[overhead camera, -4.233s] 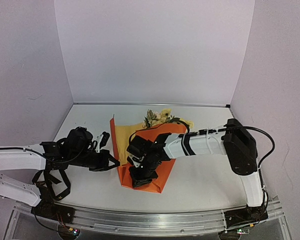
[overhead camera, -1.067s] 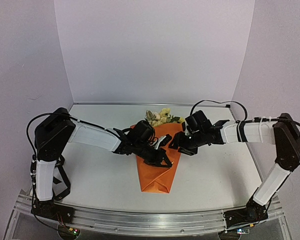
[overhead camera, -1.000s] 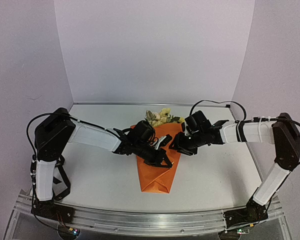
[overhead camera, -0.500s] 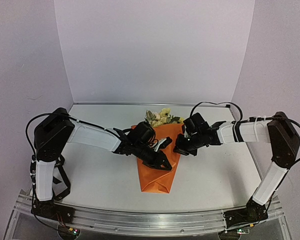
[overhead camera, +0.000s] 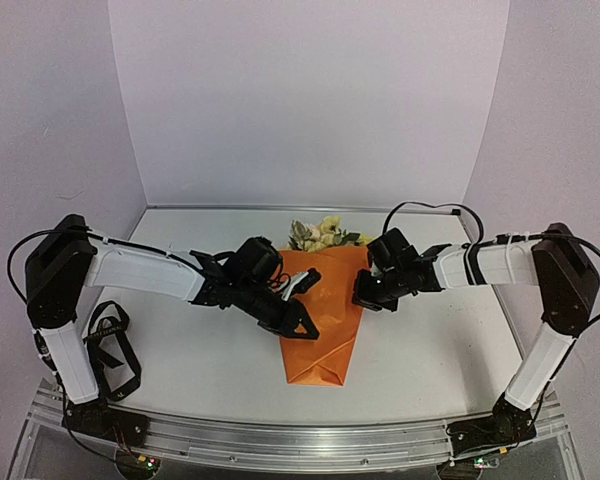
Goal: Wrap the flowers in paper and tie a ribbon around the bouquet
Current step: Press the fold line on the folded wrapping paper.
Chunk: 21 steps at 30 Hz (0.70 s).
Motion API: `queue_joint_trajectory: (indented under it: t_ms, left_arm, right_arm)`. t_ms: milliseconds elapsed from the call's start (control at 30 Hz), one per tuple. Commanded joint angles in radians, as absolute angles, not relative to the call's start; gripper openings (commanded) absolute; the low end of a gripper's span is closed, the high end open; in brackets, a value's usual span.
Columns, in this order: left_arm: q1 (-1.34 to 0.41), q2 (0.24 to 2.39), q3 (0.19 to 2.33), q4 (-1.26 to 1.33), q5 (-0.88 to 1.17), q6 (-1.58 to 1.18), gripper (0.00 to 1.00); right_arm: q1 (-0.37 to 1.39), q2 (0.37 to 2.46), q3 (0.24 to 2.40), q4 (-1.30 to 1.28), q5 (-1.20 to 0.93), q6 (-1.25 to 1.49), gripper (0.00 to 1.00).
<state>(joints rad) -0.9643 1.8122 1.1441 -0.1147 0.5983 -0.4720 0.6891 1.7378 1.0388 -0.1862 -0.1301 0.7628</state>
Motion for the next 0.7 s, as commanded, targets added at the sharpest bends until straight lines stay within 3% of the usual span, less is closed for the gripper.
queue_joint_trajectory:
  t_ms: [0,167,433,667]
  left_arm:
    - [-0.956,1.833,1.071,-0.122,0.605,-0.461,0.14]
    - [-0.956,1.899,1.086,-0.073,0.613,-0.478,0.13]
    - [-0.953,1.953,1.107,-0.031,0.613,-0.517,0.10]
    - [-0.952,1.956,1.107,-0.030,0.619,-0.514,0.10]
  right_arm:
    - [0.683,1.770,1.045,-0.178,-0.100,0.748,0.00]
    - [0.683,1.777,1.051,-0.178,-0.115,0.747,0.02]
    - [0.684,1.663,1.045,-0.290,-0.205,0.728,0.26]
    - [0.744,1.534,0.962,-0.339,-0.259,0.739,0.27]
